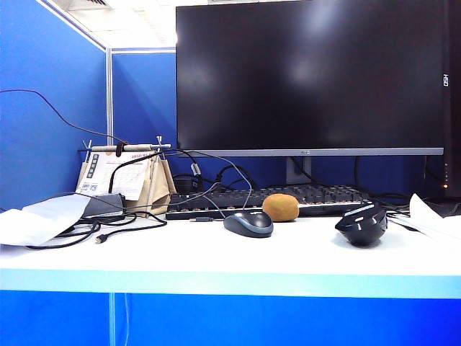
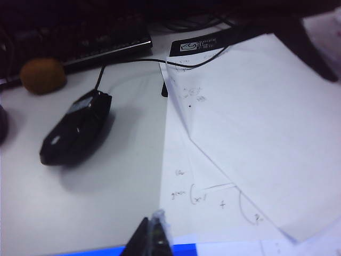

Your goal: Pick up the kiwi and place it near the upside-down mouse.

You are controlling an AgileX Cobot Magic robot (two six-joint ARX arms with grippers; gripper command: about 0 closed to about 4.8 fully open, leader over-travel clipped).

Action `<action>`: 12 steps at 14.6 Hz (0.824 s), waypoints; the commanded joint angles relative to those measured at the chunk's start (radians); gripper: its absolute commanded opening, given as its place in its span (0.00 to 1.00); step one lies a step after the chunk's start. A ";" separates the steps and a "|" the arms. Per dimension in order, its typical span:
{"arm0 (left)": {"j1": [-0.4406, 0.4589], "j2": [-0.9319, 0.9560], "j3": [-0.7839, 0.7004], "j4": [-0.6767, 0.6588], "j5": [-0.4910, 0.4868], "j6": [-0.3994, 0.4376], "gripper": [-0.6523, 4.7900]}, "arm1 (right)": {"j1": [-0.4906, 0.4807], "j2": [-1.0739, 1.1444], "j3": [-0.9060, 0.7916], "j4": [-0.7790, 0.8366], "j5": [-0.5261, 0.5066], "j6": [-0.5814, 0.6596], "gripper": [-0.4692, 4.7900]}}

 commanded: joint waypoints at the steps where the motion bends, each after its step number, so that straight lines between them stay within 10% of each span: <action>1: 0.000 0.001 0.001 0.018 0.110 -0.050 0.12 | 0.001 0.001 0.000 0.044 0.002 0.052 0.09; 5: 0.000 0.001 0.001 0.016 0.221 -0.050 0.12 | 0.002 0.001 0.000 0.045 -0.004 0.057 0.09; 7: 0.000 0.001 0.001 0.007 0.305 -0.050 0.12 | 0.002 0.001 0.000 0.016 -0.217 0.085 0.09; 12: 0.000 0.001 0.001 0.011 0.304 -0.038 0.12 | 0.003 0.048 0.098 0.466 -0.329 0.063 0.14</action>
